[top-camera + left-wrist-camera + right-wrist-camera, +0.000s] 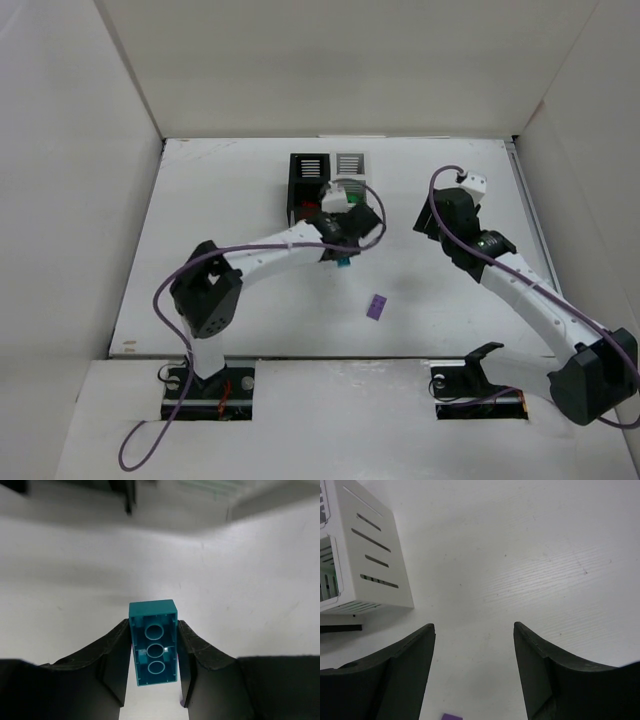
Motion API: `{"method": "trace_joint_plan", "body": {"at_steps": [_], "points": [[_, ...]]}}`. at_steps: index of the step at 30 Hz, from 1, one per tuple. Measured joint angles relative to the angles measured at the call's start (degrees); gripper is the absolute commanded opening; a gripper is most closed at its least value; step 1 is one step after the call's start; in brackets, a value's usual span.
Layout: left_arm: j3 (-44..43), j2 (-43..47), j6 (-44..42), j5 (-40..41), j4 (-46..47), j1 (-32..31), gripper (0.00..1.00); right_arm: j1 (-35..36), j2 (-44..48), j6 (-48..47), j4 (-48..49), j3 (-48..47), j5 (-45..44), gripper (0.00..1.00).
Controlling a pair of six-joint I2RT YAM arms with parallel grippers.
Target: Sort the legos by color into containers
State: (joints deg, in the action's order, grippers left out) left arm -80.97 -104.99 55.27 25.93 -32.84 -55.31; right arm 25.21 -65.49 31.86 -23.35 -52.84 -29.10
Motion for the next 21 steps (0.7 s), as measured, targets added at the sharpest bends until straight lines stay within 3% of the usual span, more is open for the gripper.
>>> {"method": "trace_joint_plan", "body": {"at_steps": [5,10,21], "points": [[-1.01,8.31,-7.87,1.55,4.57,12.33,0.23,-0.13,0.94,-1.6,1.66,1.77,1.9,0.69],[-6.45,9.16,-16.63,1.6,12.11,22.47,0.25,-0.52,1.2,-2.8,3.98,2.12,3.17,0.69],[-18.91,-4.17,-26.4,1.03,19.39,26.34,0.28,-2.43,-3.54,-3.61,7.15,1.95,3.58,0.69]]}}
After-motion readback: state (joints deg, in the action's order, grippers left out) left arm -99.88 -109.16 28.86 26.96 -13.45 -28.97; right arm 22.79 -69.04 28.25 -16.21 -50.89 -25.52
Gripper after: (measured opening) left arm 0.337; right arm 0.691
